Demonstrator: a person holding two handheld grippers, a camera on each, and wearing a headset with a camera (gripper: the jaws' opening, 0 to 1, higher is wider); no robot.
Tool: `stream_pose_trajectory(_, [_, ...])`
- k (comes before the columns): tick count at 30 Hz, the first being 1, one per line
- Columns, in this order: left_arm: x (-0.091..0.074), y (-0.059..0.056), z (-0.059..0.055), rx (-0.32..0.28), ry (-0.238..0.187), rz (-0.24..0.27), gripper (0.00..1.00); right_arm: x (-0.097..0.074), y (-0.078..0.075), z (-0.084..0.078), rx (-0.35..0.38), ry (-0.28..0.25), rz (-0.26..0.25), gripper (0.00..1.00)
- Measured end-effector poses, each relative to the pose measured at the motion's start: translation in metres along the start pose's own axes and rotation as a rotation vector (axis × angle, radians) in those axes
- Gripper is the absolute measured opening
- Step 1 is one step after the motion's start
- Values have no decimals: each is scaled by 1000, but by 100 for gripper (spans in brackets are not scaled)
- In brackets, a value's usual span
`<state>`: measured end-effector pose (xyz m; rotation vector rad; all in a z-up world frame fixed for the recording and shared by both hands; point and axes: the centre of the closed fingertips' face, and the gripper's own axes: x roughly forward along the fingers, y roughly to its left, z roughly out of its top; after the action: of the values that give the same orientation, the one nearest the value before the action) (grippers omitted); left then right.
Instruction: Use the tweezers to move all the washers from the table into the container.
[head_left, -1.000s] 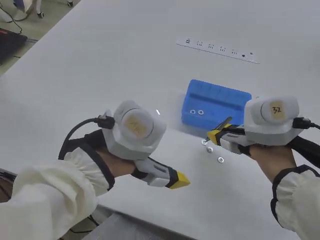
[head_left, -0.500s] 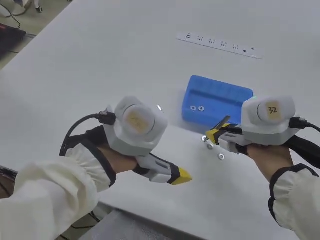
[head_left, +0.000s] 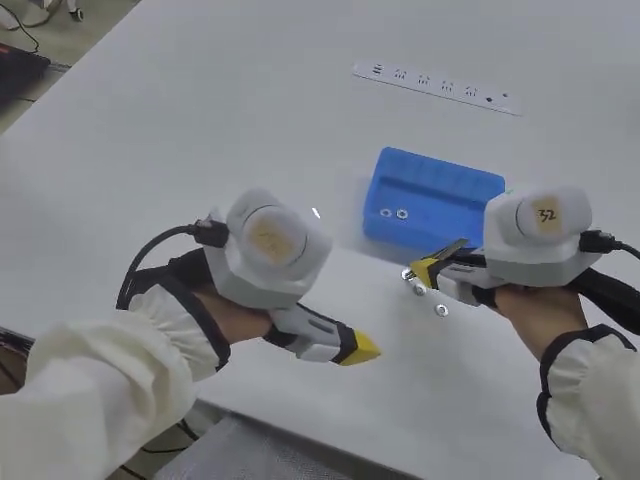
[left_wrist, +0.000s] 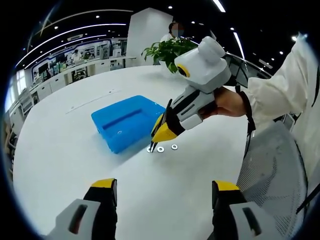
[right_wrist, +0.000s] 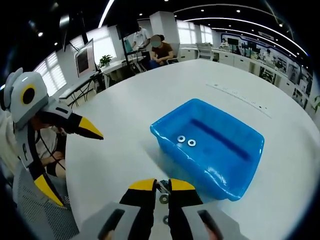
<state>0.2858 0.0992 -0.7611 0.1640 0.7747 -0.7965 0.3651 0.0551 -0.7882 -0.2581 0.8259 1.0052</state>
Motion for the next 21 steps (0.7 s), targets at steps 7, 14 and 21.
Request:
stream_pose_trajectory(7, [0,1,0,-4,-6,2,79,-1,0,-3,-27,27,-15,5])
stream_pose_trajectory(14, [0,2,1,-2,-10,3,78,-2,0,-4,-17,29,-14,5])
stream_pose_trajectory(21, [-1,3,0,-4,-11,5,78,0,1,-2,-24,32,-15,5])
